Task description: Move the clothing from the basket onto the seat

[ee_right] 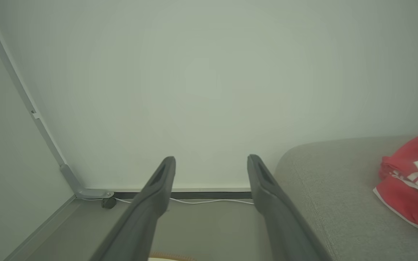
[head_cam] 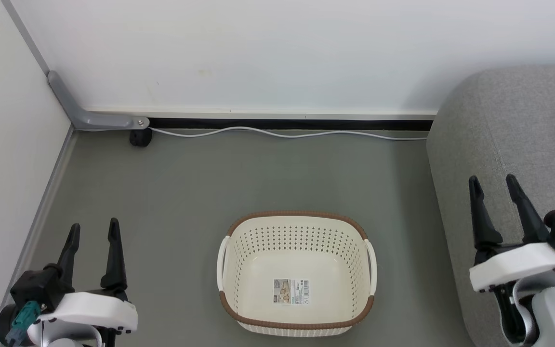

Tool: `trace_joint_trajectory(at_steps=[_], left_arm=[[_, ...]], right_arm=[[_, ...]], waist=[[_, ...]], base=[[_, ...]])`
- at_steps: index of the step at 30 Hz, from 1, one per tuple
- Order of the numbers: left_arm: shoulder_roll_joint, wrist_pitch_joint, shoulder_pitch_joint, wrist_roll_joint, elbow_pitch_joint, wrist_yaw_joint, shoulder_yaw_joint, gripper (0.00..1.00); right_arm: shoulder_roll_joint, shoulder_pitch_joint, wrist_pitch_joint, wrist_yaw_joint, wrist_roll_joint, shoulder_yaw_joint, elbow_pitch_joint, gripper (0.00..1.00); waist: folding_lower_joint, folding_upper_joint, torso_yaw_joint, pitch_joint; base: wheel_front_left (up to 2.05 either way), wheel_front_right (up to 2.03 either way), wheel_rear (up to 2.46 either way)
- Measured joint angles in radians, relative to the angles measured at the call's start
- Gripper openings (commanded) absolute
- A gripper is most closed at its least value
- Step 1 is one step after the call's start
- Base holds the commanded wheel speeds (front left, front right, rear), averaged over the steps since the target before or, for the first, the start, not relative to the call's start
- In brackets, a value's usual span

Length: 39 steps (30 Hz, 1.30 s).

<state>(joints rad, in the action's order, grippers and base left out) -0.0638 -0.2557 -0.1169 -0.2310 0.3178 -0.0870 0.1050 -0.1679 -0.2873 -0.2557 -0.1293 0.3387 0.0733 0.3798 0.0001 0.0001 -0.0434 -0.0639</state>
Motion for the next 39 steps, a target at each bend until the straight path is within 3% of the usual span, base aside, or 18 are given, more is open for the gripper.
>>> trace_joint_trajectory(at_steps=[14, 39], left_arm=[[0.023, 0.000, 0.119, 0.046, -0.026, 0.000, 0.035, 1.00], [0.023, 0.000, 0.134, 0.035, -0.033, 0.000, -0.008, 1.00]], right_arm=[[0.057, 0.176, 0.000, 0.000, -0.091, -0.016, -0.052, 1.00], [0.086, 0.196, 0.000, 0.000, -0.129, -0.046, -0.058, 1.00]], waist=[[0.0000, 0.0000, 0.030, 0.048], [0.0000, 0.0000, 0.033, 0.050]], base=[[0.00, 0.00, 0.00], [0.00, 0.00, 0.00]])
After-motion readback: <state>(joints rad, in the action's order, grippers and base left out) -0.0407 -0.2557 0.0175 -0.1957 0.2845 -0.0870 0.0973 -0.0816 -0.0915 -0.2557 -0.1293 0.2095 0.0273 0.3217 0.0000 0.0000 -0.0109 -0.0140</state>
